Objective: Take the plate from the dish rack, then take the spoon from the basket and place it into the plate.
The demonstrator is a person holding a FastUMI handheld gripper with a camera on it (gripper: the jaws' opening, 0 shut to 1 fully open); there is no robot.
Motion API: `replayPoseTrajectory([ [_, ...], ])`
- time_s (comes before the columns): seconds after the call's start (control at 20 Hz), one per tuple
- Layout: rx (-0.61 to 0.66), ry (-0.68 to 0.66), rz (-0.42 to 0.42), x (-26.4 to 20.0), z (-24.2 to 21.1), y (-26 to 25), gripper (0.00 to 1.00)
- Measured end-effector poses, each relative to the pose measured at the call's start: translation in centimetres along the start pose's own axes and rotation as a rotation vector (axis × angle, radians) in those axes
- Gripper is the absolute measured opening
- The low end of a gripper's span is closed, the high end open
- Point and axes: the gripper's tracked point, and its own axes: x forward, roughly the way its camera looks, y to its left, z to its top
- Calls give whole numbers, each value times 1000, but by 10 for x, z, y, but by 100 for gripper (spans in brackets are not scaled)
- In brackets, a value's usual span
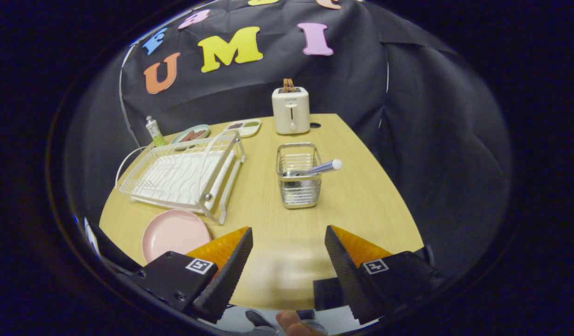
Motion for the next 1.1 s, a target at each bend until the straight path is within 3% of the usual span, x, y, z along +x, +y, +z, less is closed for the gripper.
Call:
replayPoseTrajectory([
  [0.2,-20,-253,12,30,38,-23,100],
  [0.3,-46,-327,13,53,47,-27,100],
  [0.55,40,-473,47,78,67,-31,99],
  [0.65,30,-566,85,82,82,-22,87],
  [0.75,-53,-654,57,89,97,-23,73],
  [0.8,-85,-653,68,95,98,-18,56],
  [0.9,-106,-605,92,107,90,-9,40],
  [1.1,-148,-600,101,106,96,-2,26],
])
